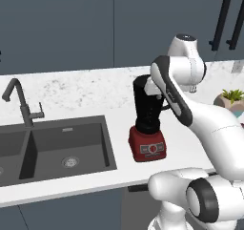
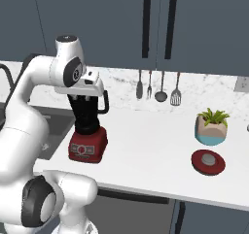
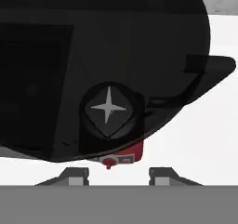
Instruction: Close the lid blender by securely placing the lid on top.
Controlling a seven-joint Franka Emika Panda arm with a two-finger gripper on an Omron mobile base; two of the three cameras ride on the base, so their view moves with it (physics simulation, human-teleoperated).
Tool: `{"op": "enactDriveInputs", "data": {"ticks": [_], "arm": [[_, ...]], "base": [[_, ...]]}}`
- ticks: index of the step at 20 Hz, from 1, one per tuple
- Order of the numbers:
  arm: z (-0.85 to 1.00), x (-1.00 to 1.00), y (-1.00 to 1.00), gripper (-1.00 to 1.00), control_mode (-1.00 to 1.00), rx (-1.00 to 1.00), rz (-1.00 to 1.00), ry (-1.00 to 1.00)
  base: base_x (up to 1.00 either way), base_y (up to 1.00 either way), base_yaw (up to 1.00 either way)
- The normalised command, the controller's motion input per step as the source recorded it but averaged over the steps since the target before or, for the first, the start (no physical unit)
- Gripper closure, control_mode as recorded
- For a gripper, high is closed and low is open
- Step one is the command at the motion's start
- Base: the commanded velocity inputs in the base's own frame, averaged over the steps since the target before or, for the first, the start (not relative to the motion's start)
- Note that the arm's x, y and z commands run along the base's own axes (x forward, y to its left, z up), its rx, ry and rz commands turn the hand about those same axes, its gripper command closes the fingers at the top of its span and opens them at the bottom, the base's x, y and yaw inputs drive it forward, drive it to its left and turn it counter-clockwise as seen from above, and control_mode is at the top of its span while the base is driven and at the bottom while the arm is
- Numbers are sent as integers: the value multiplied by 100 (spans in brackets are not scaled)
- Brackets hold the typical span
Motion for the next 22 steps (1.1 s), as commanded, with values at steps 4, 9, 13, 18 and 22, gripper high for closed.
{"op": "enactDriveInputs", "data": {"ticks": [4,9,13,18,22], "arm": [[-10,-52,-53,-100,-100,6,0,-9],[-5,-100,-100,-100,-100,9,0,-13],[0,-98,-100,-100,-100,4,0,-17],[0,-68,-100,-100,-100,0,1,-23],[0,-43,-100,-100,-100,0,5,-22]], "base": [[0,0,0],[0,0,0],[0,0,0],[0,0,0],[0,0,0]]}}
